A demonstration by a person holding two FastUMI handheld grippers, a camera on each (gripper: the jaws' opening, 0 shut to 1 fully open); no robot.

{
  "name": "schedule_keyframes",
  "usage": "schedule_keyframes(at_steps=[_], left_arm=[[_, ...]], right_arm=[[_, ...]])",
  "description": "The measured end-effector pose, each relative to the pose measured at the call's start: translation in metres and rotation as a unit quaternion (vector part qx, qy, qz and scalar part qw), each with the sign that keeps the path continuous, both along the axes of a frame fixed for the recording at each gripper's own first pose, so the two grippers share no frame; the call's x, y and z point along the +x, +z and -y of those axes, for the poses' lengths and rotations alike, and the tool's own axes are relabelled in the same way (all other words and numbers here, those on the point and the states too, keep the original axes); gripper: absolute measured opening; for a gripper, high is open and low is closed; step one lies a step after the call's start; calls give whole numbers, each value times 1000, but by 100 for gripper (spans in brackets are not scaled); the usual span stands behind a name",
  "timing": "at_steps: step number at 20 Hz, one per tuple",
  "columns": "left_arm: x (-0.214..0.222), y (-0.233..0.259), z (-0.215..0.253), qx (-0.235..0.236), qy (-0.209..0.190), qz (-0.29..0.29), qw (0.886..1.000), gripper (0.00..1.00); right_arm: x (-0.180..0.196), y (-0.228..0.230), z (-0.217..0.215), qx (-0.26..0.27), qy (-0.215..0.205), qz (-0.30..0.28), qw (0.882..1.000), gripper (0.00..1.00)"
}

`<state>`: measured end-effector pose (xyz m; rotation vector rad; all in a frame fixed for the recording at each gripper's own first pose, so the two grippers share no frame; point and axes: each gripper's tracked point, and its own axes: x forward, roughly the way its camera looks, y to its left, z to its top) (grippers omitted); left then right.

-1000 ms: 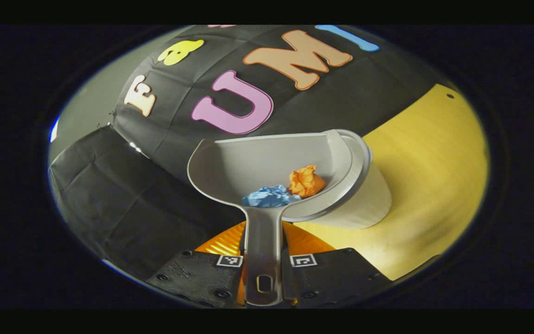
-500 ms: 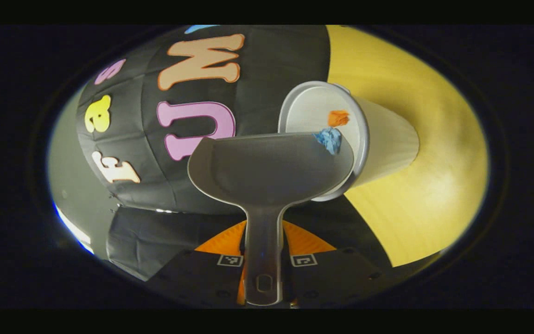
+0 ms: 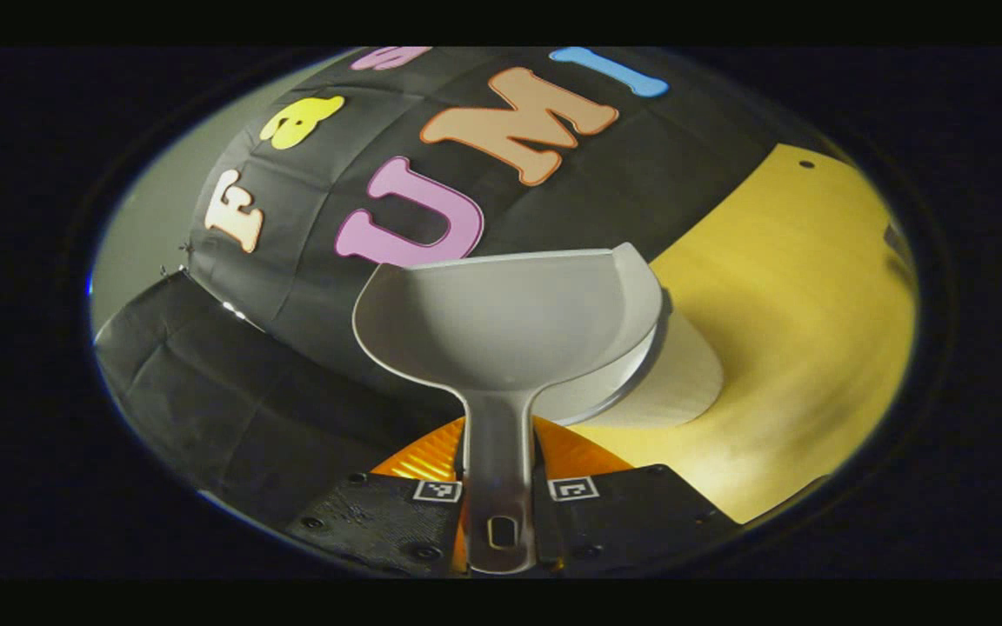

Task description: Pick up the small broom and dustpan from the desktop, sweep the trash into the dustpan with the broom, and then empty the trash into the garbage bin.

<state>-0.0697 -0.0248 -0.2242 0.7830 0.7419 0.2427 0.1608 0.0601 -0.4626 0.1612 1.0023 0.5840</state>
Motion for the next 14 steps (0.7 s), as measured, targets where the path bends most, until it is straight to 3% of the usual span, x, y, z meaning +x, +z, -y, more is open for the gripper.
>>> schedule_keyframes(at_steps=[1,4,5,8,10,14], left_arm=[[2,-4,14,-40,2,13,999,25],[-12,-19,73,-145,4,43,988,18],[-14,-20,94,-180,-2,55,982,25],[-28,-44,155,-299,7,70,952,22],[-38,-60,185,-330,4,69,941,23],[-70,-110,226,-338,4,29,941,22]], right_arm=[[1,2,0,-1,-4,6,1000,20],[1,11,3,2,-17,19,1000,20],[0,10,6,-2,-23,25,999,20],[0,13,10,-5,-61,27,998,20],[6,17,11,-15,-92,34,995,20],[15,13,19,-54,-135,37,989,20]])
